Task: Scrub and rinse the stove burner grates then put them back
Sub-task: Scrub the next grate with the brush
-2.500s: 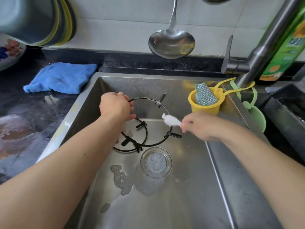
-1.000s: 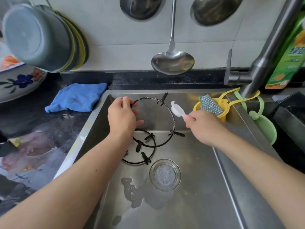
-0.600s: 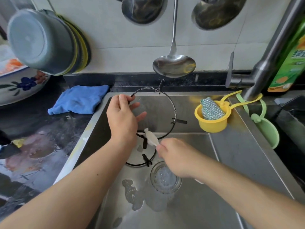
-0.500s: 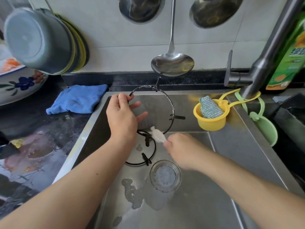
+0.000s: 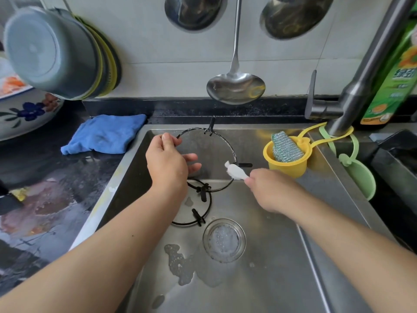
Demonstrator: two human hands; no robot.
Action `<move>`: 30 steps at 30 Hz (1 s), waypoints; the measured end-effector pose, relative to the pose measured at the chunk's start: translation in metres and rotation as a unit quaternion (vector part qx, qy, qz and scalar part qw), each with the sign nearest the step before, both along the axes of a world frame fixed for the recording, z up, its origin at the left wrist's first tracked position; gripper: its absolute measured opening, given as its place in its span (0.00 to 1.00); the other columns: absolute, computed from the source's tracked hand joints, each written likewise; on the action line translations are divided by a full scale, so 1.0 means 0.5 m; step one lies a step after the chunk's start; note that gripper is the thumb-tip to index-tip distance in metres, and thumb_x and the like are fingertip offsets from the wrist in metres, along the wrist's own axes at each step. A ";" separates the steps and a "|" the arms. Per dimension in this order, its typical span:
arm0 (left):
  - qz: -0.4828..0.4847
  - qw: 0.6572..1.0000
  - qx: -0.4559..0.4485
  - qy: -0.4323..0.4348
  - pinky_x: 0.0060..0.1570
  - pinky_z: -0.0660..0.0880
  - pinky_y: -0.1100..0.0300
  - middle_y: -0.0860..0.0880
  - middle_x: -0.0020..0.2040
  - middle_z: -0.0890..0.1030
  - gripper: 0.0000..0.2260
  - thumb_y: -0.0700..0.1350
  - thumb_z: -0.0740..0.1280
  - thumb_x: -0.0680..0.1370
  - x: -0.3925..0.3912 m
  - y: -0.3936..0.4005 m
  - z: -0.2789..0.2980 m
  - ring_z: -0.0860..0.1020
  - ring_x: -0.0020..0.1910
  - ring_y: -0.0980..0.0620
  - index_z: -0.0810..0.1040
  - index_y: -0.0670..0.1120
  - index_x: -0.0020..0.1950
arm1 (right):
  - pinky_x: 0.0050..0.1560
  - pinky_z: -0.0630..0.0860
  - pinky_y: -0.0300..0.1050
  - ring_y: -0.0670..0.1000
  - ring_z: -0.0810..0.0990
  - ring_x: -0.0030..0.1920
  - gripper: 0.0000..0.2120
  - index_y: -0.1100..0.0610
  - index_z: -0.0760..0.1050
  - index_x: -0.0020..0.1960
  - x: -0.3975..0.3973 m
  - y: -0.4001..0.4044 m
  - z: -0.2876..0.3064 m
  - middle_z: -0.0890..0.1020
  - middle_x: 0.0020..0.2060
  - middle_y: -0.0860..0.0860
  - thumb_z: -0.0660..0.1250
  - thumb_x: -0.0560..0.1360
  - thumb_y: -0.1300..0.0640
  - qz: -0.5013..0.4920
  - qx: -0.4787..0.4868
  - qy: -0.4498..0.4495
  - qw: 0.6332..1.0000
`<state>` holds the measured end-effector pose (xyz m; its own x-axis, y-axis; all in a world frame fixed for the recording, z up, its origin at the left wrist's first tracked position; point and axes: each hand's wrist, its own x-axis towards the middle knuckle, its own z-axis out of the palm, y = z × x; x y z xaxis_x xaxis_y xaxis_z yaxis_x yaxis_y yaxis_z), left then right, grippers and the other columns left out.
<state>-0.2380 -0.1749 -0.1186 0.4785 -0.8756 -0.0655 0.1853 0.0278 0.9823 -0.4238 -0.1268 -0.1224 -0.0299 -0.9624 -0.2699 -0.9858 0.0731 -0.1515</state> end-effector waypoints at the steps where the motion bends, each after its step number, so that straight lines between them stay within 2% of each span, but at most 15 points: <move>1: 0.003 1.000 0.000 -0.011 0.28 0.77 0.56 0.50 0.47 0.82 0.15 0.50 0.55 0.87 -0.001 0.001 -0.002 0.77 0.26 0.52 0.74 0.47 0.46 | 0.42 0.69 0.48 0.59 0.76 0.48 0.09 0.52 0.69 0.46 0.003 0.005 -0.002 0.77 0.48 0.55 0.57 0.84 0.52 0.000 -0.006 0.000 1.000; 3: 0.010 1.000 0.003 -0.028 0.28 0.76 0.57 0.53 0.33 0.80 0.15 0.51 0.55 0.87 0.003 0.000 -0.003 0.73 0.22 0.53 0.74 0.48 0.44 | 0.40 0.68 0.45 0.57 0.78 0.50 0.07 0.50 0.73 0.48 0.039 0.029 -0.006 0.78 0.50 0.55 0.59 0.83 0.54 0.045 0.029 -0.027 0.998; 4: 0.016 0.999 0.009 -0.034 0.28 0.76 0.57 0.52 0.31 0.79 0.16 0.51 0.55 0.87 0.008 -0.001 -0.002 0.72 0.22 0.54 0.74 0.48 0.44 | 0.37 0.67 0.45 0.56 0.77 0.48 0.08 0.49 0.73 0.46 0.060 0.044 -0.005 0.78 0.49 0.54 0.58 0.84 0.54 0.073 0.061 -0.060 0.994; 6: 0.021 0.998 0.023 -0.047 0.27 0.74 0.58 0.50 0.38 0.80 0.16 0.51 0.56 0.87 0.016 -0.003 -0.001 0.71 0.24 0.54 0.75 0.49 0.43 | 0.33 0.66 0.43 0.54 0.75 0.45 0.11 0.52 0.73 0.48 0.067 0.048 0.000 0.77 0.46 0.53 0.56 0.85 0.52 0.095 0.091 -0.098 0.986; 8: 0.015 0.996 0.029 -0.078 0.24 0.73 0.61 0.52 0.48 0.82 0.16 0.51 0.56 0.87 0.014 -0.005 0.001 0.72 0.29 0.51 0.75 0.49 0.42 | 0.36 0.68 0.44 0.55 0.77 0.46 0.09 0.52 0.74 0.51 0.032 0.017 0.002 0.77 0.45 0.52 0.57 0.85 0.52 0.067 0.058 -0.053 0.995; 10: 0.000 0.993 0.024 -0.116 0.23 0.73 0.61 0.53 0.51 0.82 0.16 0.51 0.57 0.87 0.006 -0.003 0.003 0.73 0.30 0.50 0.76 0.50 0.42 | 0.40 0.71 0.47 0.57 0.78 0.46 0.09 0.51 0.74 0.50 -0.005 0.000 0.012 0.78 0.45 0.53 0.58 0.84 0.50 0.014 0.019 -0.030 0.999; 12: -0.015 0.987 0.018 -0.160 0.23 0.72 0.61 0.51 0.49 0.83 0.16 0.51 0.57 0.87 0.003 0.002 0.004 0.74 0.27 0.49 0.76 0.50 0.43 | 0.40 0.71 0.47 0.57 0.78 0.45 0.08 0.50 0.73 0.48 -0.005 0.006 0.011 0.78 0.45 0.54 0.59 0.84 0.49 0.013 0.023 -0.014 1.000; 15: -0.027 0.976 0.006 -0.215 0.23 0.72 0.60 0.47 0.42 0.81 0.15 0.51 0.57 0.87 0.009 0.013 0.008 0.75 0.27 0.48 0.76 0.51 0.44 | 0.39 0.70 0.44 0.56 0.74 0.46 0.10 0.46 0.68 0.43 0.028 0.028 0.000 0.75 0.45 0.51 0.59 0.84 0.53 0.069 0.071 0.009 0.995; 17: -0.034 0.969 -0.007 -0.244 0.24 0.74 0.54 0.46 0.40 0.81 0.14 0.51 0.57 0.87 0.009 0.017 0.013 0.76 0.28 0.44 0.77 0.51 0.45 | 0.41 0.72 0.46 0.57 0.76 0.45 0.08 0.47 0.70 0.45 0.014 0.013 0.000 0.78 0.46 0.53 0.59 0.84 0.51 0.049 0.040 0.005 0.998; 19: -0.036 0.960 -0.022 -0.277 0.32 0.79 0.43 0.48 0.42 0.83 0.14 0.52 0.57 0.86 0.006 0.020 0.016 0.78 0.32 0.36 0.77 0.52 0.44 | 0.39 0.75 0.48 0.56 0.77 0.42 0.08 0.52 0.74 0.49 -0.012 -0.004 0.008 0.78 0.44 0.54 0.59 0.83 0.50 0.003 -0.026 0.010 1.000; 21: -0.040 0.955 -0.035 -0.293 0.36 0.80 0.41 0.49 0.42 0.83 0.14 0.51 0.57 0.86 0.000 0.025 0.017 0.79 0.36 0.34 0.78 0.52 0.44 | 0.39 0.75 0.48 0.55 0.77 0.41 0.11 0.53 0.75 0.50 -0.029 -0.010 0.016 0.77 0.42 0.53 0.58 0.84 0.50 -0.012 -0.036 0.022 0.999; 27: -0.056 0.941 -0.070 -0.325 0.36 0.75 0.48 0.50 0.37 0.80 0.13 0.49 0.58 0.87 -0.003 0.037 0.019 0.78 0.33 0.41 0.79 0.49 0.49 | 0.41 0.72 0.47 0.59 0.76 0.44 0.14 0.52 0.76 0.49 0.004 -0.004 -0.006 0.76 0.43 0.54 0.59 0.82 0.43 0.007 0.032 0.020 0.999; 30: -0.050 0.939 -0.077 -0.331 0.29 0.70 0.66 0.52 0.37 0.79 0.13 0.48 0.58 0.87 -0.002 0.036 0.018 0.75 0.29 0.58 0.80 0.48 0.50 | 0.41 0.71 0.46 0.58 0.76 0.43 0.15 0.55 0.75 0.49 -0.020 -0.010 -0.005 0.76 0.41 0.55 0.59 0.82 0.44 -0.012 0.039 0.031 0.999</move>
<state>-0.2388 -0.1570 -0.1093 0.2837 -0.8933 0.3486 -0.4557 0.1943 0.8687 -0.4338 -0.1316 -0.1248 -0.0716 -0.9374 -0.3408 -0.9909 0.1060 -0.0834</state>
